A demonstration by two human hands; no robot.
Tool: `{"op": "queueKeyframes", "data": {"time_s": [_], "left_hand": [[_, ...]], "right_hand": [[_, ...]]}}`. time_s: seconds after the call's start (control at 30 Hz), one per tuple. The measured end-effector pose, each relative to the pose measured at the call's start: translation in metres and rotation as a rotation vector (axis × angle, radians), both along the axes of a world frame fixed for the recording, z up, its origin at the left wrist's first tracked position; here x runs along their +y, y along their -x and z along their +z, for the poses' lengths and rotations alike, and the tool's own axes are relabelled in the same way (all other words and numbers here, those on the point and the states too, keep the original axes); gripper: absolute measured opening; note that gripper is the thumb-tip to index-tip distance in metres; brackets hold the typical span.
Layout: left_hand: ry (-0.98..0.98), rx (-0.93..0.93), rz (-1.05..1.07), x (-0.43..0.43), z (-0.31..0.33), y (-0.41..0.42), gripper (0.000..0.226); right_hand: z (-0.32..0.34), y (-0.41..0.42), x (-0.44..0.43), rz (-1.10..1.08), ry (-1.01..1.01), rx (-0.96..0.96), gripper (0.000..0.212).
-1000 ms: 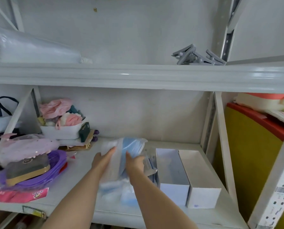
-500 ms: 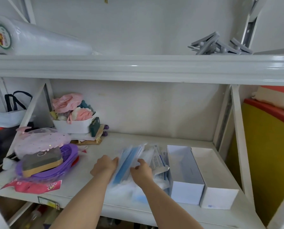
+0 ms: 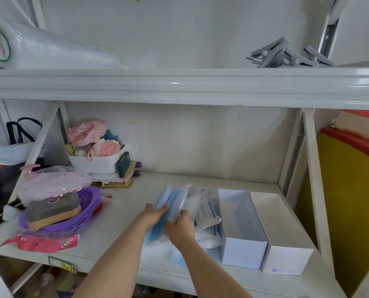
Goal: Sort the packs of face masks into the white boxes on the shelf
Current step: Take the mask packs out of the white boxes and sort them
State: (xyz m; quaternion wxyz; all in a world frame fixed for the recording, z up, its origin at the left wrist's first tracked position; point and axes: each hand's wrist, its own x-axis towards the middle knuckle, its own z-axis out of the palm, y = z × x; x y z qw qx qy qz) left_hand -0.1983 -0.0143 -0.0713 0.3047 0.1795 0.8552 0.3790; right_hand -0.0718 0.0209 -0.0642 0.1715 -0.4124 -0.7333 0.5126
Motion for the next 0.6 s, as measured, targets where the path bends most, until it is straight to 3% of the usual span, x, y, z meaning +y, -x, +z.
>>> {"op": "queueKeyframes", "data": {"time_s": [0.1, 0.23, 0.37, 0.43, 0.6], "left_hand": [[-0.011, 0.011, 0.021, 0.003, -0.001, -0.004, 0.077], [-0.004, 0.019, 0.026, 0.004, 0.003, -0.003, 0.073], [0.036, 0.118, 0.020, 0.004, 0.001, -0.002, 0.073], [0.046, 0.142, 0.006, 0.006, -0.001, -0.005, 0.071], [0.078, 0.173, -0.008, 0.013, -0.002, -0.014, 0.071]], "right_hand": [[0.001, -0.002, 0.002, -0.001, -0.044, -0.016, 0.013], [0.017, -0.009, 0.010, -0.110, -0.132, 0.036, 0.014], [0.027, -0.015, 0.033, -0.310, -0.185, -0.026, 0.026], [0.025, -0.017, 0.044, -0.297, -0.159, -0.127, 0.031], [0.027, -0.028, 0.047, -0.128, -0.201, -0.407, 0.081]]}}
